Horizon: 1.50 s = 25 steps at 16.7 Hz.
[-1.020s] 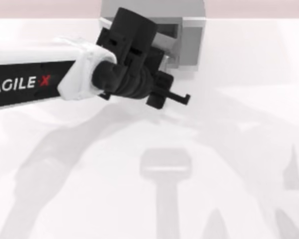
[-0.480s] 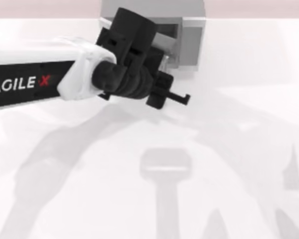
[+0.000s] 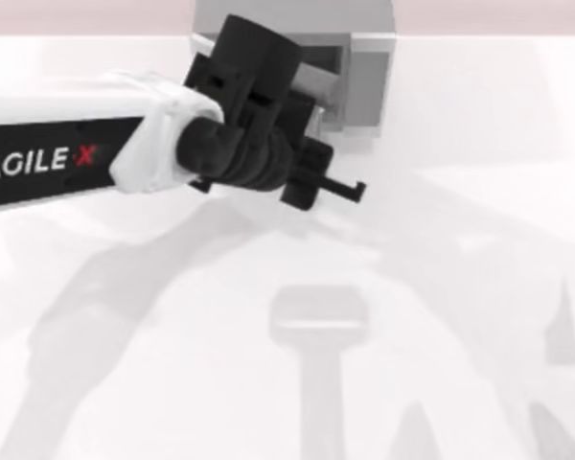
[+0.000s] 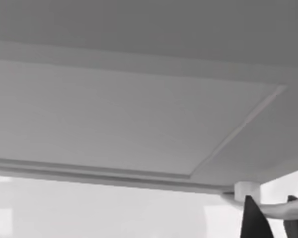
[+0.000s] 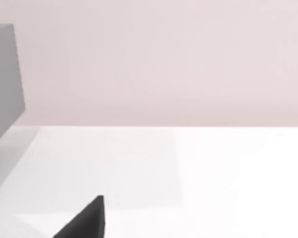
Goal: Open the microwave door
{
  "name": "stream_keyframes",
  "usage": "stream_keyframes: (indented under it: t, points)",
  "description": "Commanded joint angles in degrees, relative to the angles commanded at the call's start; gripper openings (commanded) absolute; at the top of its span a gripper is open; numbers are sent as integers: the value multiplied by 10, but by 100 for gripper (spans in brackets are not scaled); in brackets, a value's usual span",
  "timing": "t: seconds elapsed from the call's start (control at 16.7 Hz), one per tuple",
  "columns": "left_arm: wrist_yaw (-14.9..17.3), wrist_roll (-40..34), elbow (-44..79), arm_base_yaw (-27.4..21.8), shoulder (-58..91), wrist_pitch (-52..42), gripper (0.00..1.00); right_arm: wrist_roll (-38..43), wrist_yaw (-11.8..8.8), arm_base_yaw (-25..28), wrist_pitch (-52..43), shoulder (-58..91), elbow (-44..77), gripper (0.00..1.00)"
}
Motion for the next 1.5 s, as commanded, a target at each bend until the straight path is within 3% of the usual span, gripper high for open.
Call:
stream_keyframes:
  t: [0.3,1.5]
  points:
    - [16,27,-16,13,-13,4,0,0,0,0,0,0,0,100]
    - [16,28,-16,14,-13,4,0,0,0,0,0,0,0,100]
